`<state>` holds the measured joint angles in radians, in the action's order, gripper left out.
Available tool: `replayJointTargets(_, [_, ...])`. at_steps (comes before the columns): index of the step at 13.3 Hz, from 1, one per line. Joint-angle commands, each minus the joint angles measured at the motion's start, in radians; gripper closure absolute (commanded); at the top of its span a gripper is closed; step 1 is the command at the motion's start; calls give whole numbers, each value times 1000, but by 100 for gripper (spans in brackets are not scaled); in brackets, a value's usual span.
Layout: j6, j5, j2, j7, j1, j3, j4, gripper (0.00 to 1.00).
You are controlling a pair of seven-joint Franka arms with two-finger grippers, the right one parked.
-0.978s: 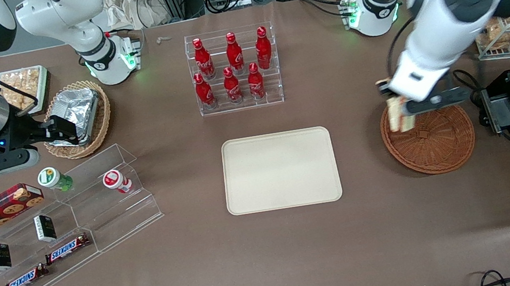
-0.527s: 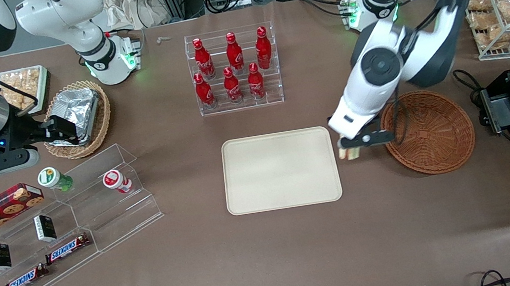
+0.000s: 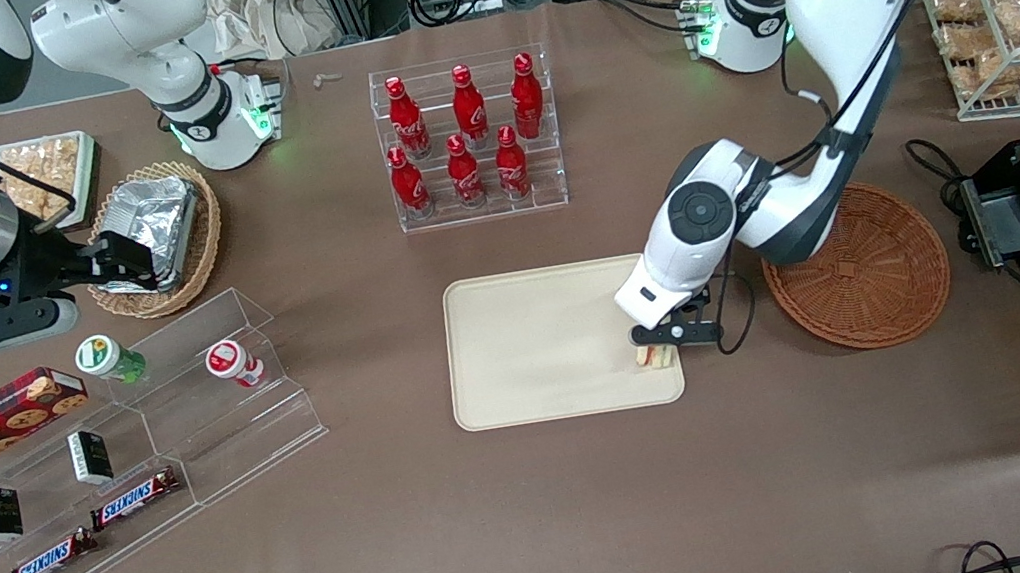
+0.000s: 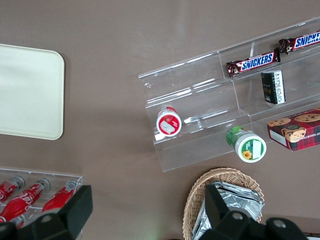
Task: Place sandwich from basket to tray
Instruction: 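Carry the sandwich over the cream tray and lower it onto it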
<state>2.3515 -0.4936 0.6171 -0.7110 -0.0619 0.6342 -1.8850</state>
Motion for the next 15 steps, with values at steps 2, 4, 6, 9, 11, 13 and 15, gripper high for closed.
replayJointTargets(2, [3,-132,85,-155,24,2,72,91])
replayJointTargets(4, [3,-132,99,-159,27,2,92,73])
replayJointTargets(6, [3,-134,98,-203,30,2,98,1])
replayJointTargets(9, [-12,-132,89,-265,39,5,139,0])
replayJointTargets(11, [-38,-119,57,-266,39,7,149,0])
replayJointTargets(13, [-99,-108,18,-268,31,16,174,0])
replayJointTargets(15, [-228,-36,-40,-259,25,25,219,0])
